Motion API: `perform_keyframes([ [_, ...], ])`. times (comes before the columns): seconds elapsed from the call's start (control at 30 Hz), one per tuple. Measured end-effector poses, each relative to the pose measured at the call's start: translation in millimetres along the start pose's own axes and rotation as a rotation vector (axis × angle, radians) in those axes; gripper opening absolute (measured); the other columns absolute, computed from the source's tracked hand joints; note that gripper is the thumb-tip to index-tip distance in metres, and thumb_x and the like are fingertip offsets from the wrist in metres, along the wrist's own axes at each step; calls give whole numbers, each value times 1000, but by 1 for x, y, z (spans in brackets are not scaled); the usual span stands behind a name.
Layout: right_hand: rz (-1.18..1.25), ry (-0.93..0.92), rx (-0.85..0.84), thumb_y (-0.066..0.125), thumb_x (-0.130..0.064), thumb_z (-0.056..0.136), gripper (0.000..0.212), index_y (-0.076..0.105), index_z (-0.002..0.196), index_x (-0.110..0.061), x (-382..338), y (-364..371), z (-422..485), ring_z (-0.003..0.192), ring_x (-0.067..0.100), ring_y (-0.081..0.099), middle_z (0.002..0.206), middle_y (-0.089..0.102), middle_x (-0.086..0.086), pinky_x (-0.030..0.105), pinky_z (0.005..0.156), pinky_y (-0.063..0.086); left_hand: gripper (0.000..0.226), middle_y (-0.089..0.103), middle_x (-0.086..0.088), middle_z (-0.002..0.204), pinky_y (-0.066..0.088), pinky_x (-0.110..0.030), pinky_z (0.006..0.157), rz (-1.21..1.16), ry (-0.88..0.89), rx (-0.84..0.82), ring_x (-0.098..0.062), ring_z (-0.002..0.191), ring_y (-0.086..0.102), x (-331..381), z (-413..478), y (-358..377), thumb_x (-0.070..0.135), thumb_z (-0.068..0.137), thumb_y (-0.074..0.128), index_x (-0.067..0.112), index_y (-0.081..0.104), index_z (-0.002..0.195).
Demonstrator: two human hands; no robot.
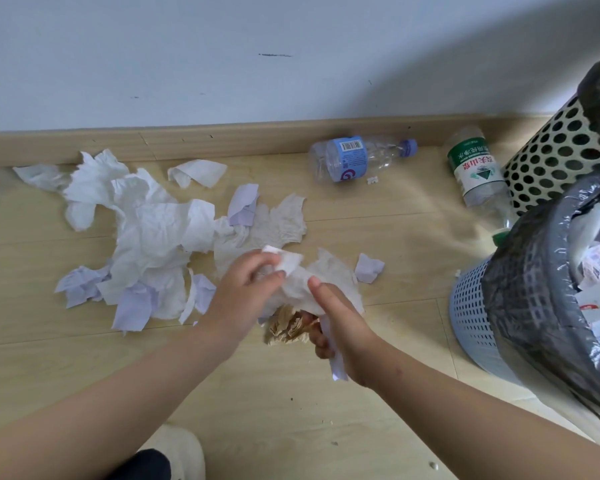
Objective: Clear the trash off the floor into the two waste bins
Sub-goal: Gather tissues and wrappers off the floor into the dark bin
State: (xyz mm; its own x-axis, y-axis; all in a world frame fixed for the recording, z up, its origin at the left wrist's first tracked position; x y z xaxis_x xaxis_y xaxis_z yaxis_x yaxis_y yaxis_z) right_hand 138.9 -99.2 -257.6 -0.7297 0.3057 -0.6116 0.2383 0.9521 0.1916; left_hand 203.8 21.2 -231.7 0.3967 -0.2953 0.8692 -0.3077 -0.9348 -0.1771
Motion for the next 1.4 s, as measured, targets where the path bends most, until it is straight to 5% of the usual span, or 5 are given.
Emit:
perform_keyframes([
  [0.23, 64, 65, 111, 52, -47, 90, 37, 50, 114, -20, -8, -11, 9, 53, 10, 37, 79, 55, -1, 19, 45, 28, 28, 61, 6, 113, 45, -13, 80, 67, 61, -532, -11, 100, 57, -15, -21, 28, 24, 83, 53, 36, 64, 106],
  [0.5, -106, -134, 417, 57, -23, 90, 27, 46, 66, -18, -22, -38, 7, 42, 8, 40, 45, 45, -8, 23, 48, 31, 23, 65, 16, 88, 43, -8, 70, 267, 96, -249, 6, 76, 60, -22, -9, 10, 11, 90, 57, 33, 63, 87],
  [0.77, -733, -390, 637, 47, -5, 88, 13, 50, 96, -14, -41, -72, 10, 81, 19, 44, 108, 47, 2, 32, 70, 41, 19, 51, 12, 97, 37, -12, 64, 928, 411, -98, -9, 85, 57, -27, 9, -43, 16, 85, 63, 17, 65, 104],
  [0.93, -1058, -226, 464, 38, 1, 90, 62, 33, 140, -35, -22, -74, 25, 119, 23, 47, 156, 10, -9, 36, 87, 48, 59, 32, 7, 112, 44, -23, 86, 1220, 178, -329, -12, 101, 40, -55, 8, -57, 38, 76, 68, 25, 42, 127],
  [1.4, -1015, -201, 512, 46, -20, 95, 9, 49, 100, -13, -9, -75, 28, 78, 21, 47, 104, 40, 2, 28, 65, 35, 32, 41, 10, 89, 37, -17, 70, 947, 131, -279, -12, 89, 46, -73, 10, -60, 8, 84, 59, 20, 54, 113],
])
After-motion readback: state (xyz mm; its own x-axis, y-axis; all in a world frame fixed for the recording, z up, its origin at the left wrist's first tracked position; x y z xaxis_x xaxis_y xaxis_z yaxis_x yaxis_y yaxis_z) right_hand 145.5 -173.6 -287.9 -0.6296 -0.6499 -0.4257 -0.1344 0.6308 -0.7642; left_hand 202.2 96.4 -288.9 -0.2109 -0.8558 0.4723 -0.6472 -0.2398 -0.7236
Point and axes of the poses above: each hand's wrist, its own z-axis towards the middle knuckle, its own y-axis out of the palm, x = y × z, the point moved 3 cm from there along z, towards the middle knuckle
